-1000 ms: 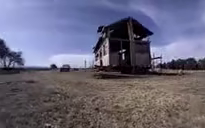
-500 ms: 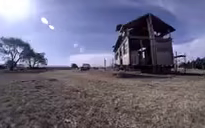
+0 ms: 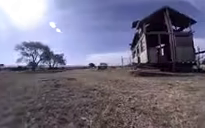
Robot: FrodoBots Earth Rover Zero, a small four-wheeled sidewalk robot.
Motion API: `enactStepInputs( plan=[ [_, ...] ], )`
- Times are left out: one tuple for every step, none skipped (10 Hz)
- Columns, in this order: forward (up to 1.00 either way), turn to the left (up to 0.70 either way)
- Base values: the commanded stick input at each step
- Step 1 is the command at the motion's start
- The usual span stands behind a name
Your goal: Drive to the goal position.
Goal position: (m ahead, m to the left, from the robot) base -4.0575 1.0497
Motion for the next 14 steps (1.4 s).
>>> enactStepInputs(
  plan=[
    [0.00, 0.45],
    [0.00, 0.45],
    [0.00, 0.45],
    [0.00, 0.45],
    [0.00, 0.45],
    [0.70, 0.27],
    [0.70, 0.27],
    [0.70, 0.27],
    [0.70, 0.00],
    [0.70, 0.00],
    [0.70, 0.00],
    [0.70, 0.00],
    [0.70, 0.00],
    [0.70, 0.00]
  ],
)
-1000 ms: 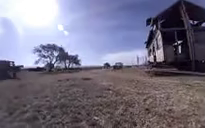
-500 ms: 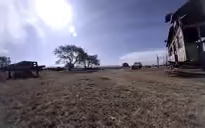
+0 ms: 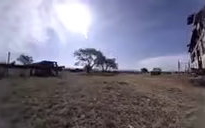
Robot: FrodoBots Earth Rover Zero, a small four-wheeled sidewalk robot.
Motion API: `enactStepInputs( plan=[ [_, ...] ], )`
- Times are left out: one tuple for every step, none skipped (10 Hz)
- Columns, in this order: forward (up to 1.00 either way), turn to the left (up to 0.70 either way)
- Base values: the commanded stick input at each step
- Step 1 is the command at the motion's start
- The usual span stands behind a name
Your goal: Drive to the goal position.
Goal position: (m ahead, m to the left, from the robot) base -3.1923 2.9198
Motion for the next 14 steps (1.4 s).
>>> enactStepInputs(
  plan=[
    [0.70, 0.00],
    [0.70, 0.00],
    [0.70, 0.00],
    [0.70, 0.00],
    [0.70, 0.00],
    [0.70, 0.00],
    [0.70, 0.00],
    [0.70, 0.00],
    [0.70, 0.00],
    [0.70, 0.00],
    [0.70, 0.00],
    [0.70, 0.00],
    [0.70, 0.00],
    [0.70, 0.00]
  ],
)
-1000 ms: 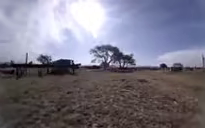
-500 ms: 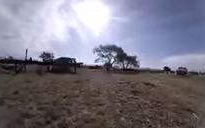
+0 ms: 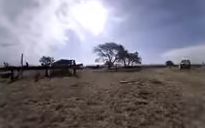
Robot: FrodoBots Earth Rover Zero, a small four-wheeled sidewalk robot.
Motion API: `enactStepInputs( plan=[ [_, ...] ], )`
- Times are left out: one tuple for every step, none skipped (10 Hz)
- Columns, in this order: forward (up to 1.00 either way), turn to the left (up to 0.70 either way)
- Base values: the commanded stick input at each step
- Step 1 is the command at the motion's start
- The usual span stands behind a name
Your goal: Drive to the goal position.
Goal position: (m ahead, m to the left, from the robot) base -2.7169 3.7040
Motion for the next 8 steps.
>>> enactStepInputs(
  plan=[
    [0.70, 0.00],
    [0.70, 0.00],
    [0.70, 0.06],
    [0.70, 0.21],
    [0.70, 0.27],
    [0.70, 0.27],
    [0.70, 0.13],
    [0.70, 0.00]
  ],
)
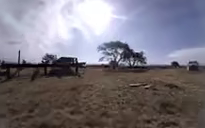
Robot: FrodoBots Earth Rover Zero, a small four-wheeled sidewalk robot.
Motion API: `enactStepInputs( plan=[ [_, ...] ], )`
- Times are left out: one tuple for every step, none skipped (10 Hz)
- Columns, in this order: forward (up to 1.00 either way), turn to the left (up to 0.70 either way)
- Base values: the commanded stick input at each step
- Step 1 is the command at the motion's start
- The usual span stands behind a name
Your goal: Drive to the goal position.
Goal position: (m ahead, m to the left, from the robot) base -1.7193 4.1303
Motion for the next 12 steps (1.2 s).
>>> enactStepInputs(
  plan=[
    [0.70, 0.00],
    [0.70, 0.03],
    [0.70, 0.18],
    [0.70, 0.27],
    [0.70, 0.27],
    [0.70, 0.27],
    [0.70, 0.27],
    [0.70, 0.27],
    [0.70, 0.27],
    [0.70, 0.27],
    [0.70, 0.27],
    [0.70, 0.27]
  ],
)
